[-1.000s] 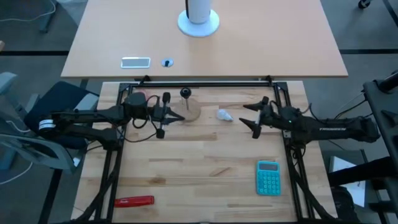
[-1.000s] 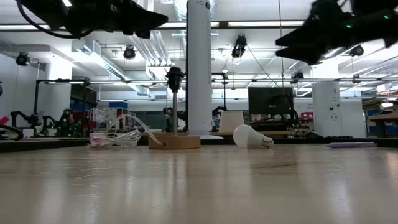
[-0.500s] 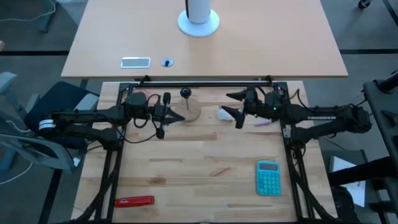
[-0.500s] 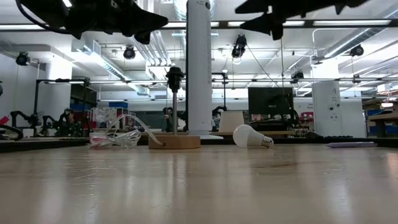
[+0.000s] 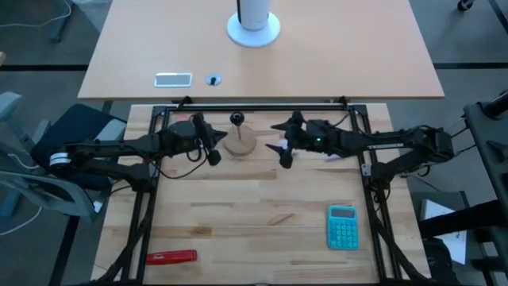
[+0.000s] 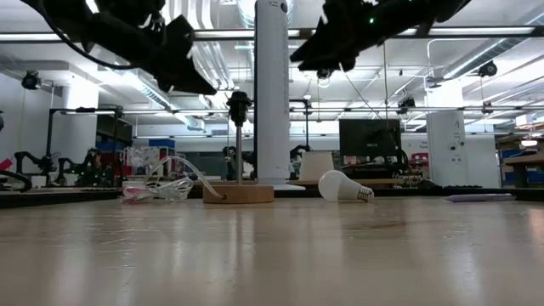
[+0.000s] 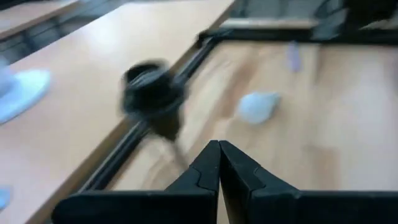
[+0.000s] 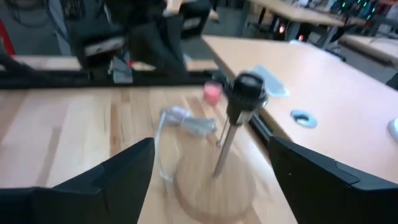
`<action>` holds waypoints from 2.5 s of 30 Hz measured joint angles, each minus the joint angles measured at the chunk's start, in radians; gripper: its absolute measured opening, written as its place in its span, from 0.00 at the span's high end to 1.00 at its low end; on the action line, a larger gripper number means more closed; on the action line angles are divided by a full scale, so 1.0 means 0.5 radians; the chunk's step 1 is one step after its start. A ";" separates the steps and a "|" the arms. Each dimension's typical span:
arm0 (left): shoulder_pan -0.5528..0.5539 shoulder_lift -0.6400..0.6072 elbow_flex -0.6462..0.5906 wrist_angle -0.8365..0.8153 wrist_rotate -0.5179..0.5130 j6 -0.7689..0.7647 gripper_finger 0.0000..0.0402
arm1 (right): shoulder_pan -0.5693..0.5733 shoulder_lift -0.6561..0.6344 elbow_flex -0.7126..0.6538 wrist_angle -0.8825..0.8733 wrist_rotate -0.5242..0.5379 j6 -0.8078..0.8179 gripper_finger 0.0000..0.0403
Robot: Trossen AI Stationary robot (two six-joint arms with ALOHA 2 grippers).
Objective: Screw lightbulb
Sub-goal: Insert the light bulb into the bulb socket
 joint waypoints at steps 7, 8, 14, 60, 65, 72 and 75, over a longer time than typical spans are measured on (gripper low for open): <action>-0.002 -0.212 0.000 0.208 -0.018 0.272 1.00 | 0.009 0.103 0.005 -0.127 0.448 0.011 0.28; -0.001 -0.252 0.000 0.242 -0.017 0.302 1.00 | 0.008 0.107 0.014 -0.177 0.598 0.016 0.29; -0.002 -0.444 -0.024 0.234 -0.017 0.315 1.00 | 0.007 0.109 0.084 -0.501 1.085 0.077 0.32; -0.002 -0.403 -0.327 0.414 -0.013 0.115 1.00 | -0.360 0.749 0.088 -1.161 -0.033 0.468 0.26; -0.002 -0.384 -0.327 0.412 -0.013 0.112 1.00 | -0.385 0.789 0.089 -1.133 -0.002 0.452 0.33; -0.002 -0.377 -0.327 0.430 -0.011 0.070 1.00 | -0.397 0.802 0.085 -1.104 -0.004 0.417 0.56; -0.002 -0.384 -0.327 0.501 0.034 0.025 1.00 | -0.398 0.803 0.072 -1.069 0.004 0.417 0.71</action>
